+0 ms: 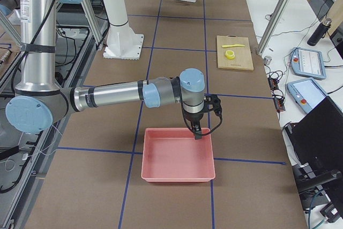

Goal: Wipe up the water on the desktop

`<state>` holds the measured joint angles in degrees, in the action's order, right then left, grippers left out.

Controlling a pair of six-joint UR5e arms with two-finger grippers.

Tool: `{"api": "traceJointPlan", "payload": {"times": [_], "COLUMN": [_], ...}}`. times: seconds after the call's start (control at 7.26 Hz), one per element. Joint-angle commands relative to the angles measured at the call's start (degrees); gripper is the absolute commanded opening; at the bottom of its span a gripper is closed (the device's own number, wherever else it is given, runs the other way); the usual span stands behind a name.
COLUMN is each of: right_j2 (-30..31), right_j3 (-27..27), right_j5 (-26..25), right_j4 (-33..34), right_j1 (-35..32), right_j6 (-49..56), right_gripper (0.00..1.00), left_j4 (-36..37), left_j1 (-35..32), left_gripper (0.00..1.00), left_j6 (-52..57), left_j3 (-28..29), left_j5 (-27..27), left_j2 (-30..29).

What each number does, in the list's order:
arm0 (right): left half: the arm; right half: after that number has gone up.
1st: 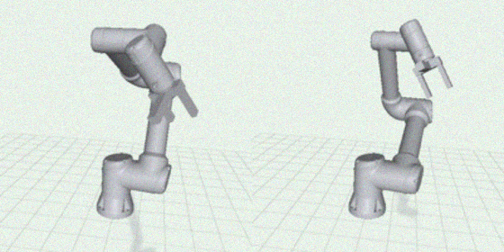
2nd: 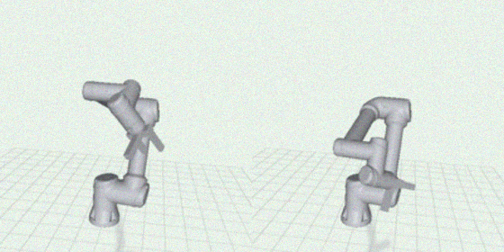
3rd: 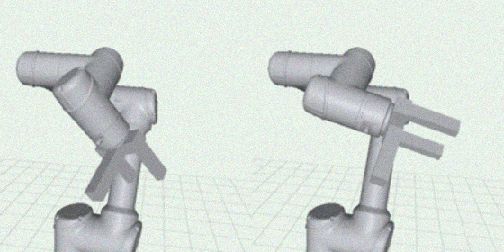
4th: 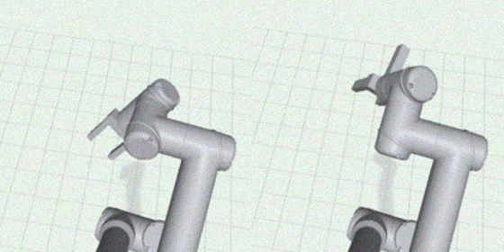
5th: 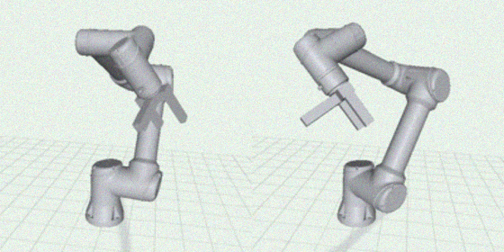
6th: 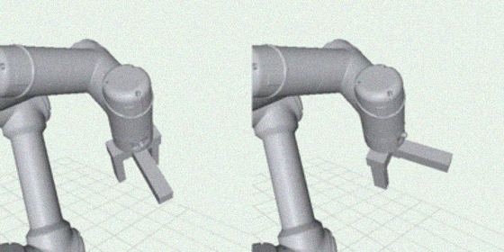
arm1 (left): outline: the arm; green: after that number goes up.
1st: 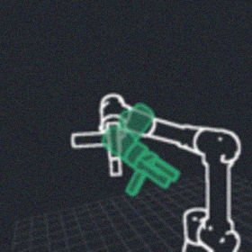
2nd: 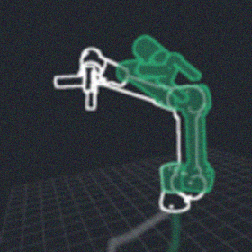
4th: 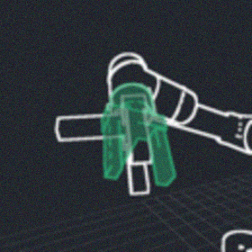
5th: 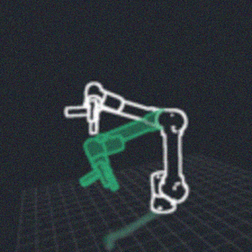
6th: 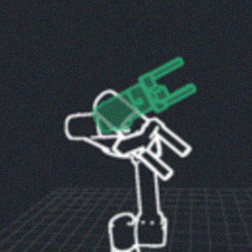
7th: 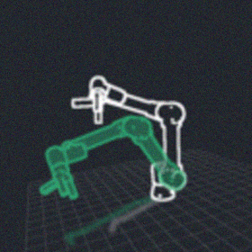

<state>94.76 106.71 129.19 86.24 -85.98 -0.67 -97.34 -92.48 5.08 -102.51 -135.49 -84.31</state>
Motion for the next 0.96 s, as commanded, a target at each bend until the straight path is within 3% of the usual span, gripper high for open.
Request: {"api": "traceJointPlan", "payload": {"times": [0.0, 0.14, 0.55, 0.83], "right_j2": [0.3, 0.6, 0.7, 2.0], "right_j3": [0.4, 0.6, 1.2, 0.7], "right_j5": [-2.0, -2.3, -2.5, -4.5], "right_j4": [0.2, 0.1, -0.1, -4.4], "right_j1": [-0.9, -0.9, -0.9, -0.9], "right_j6": [-0.7, -1.9, -1.3, -1.9], "right_gripper": [1.00, 1.00, 1.00, 1.00], "left_j4": [-10.3, -16.2, -16.8, -17.0], "left_j1": [-0.1, 0.0, 0.0, 0.5], "left_gripper": [0.98, 0.98, 0.98, 0.99], "left_j6": [-0.2, -0.8, -2.3, -8.5], "left_j3": [2.1, 4.6, 5.3, 6.4], "left_j5": [0.3, 0.1, 0.0, 0.2], "left_j2": [-0.3, -0.3, -1.9, -1.5]}}
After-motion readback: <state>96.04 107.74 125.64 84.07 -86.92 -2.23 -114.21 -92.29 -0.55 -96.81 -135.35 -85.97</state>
